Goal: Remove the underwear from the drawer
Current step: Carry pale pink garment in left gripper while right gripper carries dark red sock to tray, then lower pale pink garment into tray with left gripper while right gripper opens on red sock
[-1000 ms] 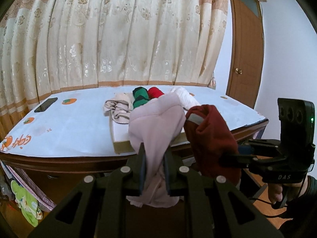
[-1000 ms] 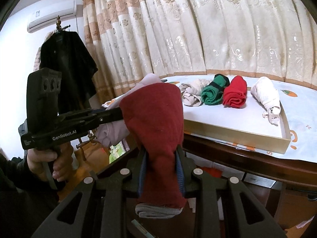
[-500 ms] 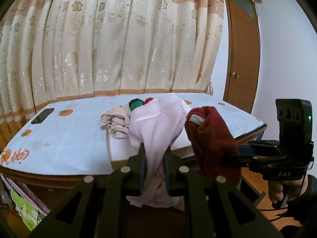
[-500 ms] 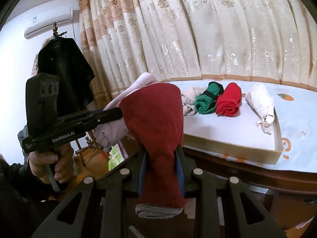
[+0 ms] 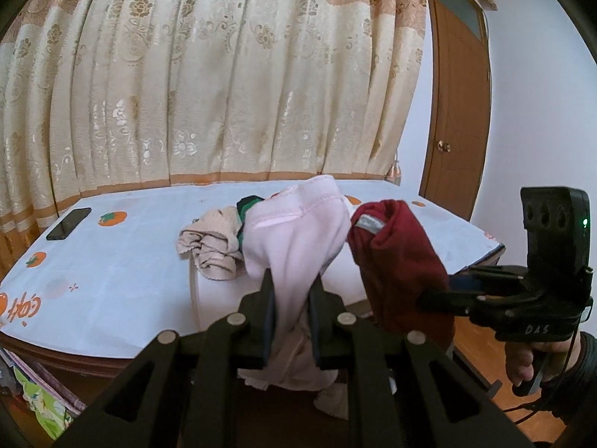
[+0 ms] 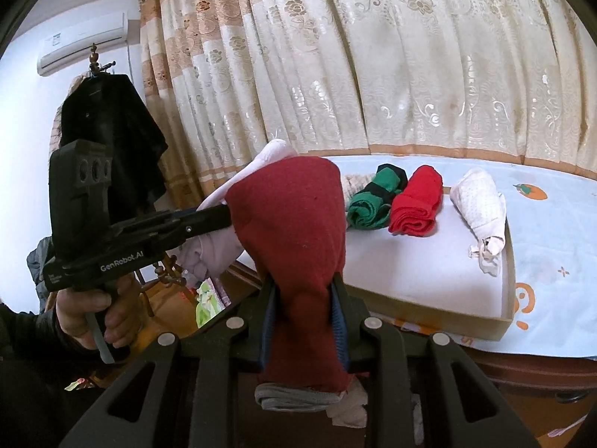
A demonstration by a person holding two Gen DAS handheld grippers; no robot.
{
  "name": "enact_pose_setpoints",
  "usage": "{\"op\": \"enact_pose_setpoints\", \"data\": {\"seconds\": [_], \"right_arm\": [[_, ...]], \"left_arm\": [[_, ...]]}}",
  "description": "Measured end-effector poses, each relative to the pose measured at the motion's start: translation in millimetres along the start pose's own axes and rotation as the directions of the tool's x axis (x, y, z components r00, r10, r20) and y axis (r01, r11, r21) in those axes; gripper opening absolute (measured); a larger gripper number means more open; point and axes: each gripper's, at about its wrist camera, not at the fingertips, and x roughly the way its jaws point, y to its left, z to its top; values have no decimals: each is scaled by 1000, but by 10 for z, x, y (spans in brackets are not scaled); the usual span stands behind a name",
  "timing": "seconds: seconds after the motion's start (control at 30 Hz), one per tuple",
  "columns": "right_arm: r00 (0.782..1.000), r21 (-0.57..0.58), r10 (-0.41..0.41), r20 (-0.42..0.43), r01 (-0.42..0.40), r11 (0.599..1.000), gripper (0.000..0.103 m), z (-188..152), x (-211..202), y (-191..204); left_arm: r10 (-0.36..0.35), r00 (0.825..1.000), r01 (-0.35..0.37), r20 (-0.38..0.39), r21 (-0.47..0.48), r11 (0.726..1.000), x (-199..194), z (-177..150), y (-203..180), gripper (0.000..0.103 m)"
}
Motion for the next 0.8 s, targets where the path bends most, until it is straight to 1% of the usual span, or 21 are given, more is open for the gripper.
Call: {"op": "enact_pose_setpoints", "data": {"seconds": [0.27,0.37,0.57,0.8], "right_arm": [[1000,40,-16,-7,16,999,29,110,68,-175],[1000,44,-26,-10,26,999,29,163,92,-232],[998,59,-55,-23,57,997,29,407,178,-423],[995,79,-95,-28,97,992,29,689,274,-669]], "left_arm": [[-1,1000,0,-16,-43,999,209,163,140,13],[4,1000,-5,-22,-42,999,299,232,163,13],[9,999,-11,-46,-34,999,541,418,192,13],[-2,998,0,-70,-34,999,821,597,212,13]]}}
